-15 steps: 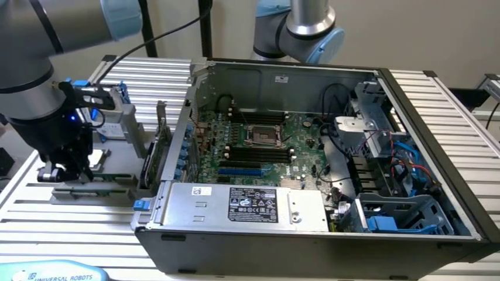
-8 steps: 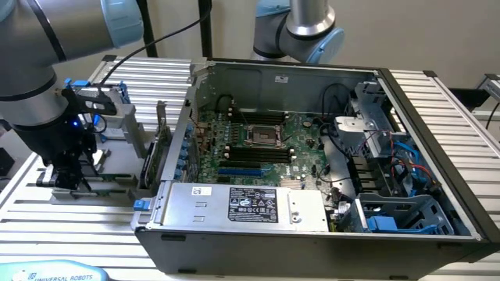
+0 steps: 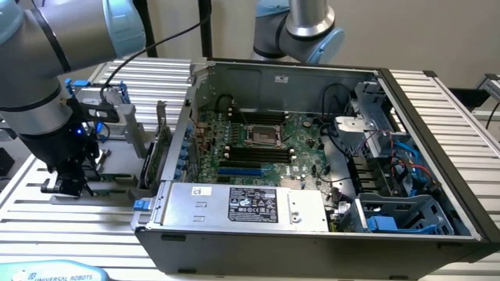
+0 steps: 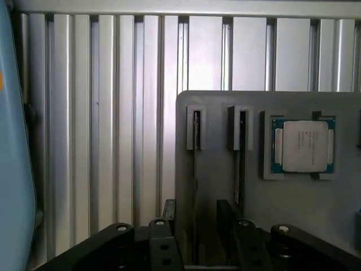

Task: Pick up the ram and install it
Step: 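Pick up the ram and move it above insertion slot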

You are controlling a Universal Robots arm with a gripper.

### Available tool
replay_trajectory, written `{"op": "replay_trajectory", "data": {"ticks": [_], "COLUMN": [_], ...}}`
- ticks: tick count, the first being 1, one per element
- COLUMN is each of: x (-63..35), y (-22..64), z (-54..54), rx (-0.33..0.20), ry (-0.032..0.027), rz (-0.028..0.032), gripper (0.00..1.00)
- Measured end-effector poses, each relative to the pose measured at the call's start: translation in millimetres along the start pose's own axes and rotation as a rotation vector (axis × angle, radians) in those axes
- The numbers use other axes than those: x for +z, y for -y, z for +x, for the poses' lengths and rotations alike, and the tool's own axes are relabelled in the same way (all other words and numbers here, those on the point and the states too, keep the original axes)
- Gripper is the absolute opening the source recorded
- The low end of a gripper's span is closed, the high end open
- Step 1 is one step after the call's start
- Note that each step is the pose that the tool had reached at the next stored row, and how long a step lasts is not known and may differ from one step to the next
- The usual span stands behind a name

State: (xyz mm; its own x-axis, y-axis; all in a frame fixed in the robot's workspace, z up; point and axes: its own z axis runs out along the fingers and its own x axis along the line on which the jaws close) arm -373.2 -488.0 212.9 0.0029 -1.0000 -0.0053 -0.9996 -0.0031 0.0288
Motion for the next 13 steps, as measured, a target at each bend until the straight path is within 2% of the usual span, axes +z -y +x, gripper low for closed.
{"op": "replay_trajectory", "data": {"ticks": [7, 10, 13], "x": [12.7, 15.4, 15.5], "y": [0.3, 0.4, 0.4], "z": [1.8, 2.0, 1.9], "rx": [-0.005, -0.008, -0.01], "ry": [0.0015, 0.0081, 0.0206], "rz": [0.0, -0.0002, -0.0003], "gripper": [0.42, 0.42, 0.42]}}
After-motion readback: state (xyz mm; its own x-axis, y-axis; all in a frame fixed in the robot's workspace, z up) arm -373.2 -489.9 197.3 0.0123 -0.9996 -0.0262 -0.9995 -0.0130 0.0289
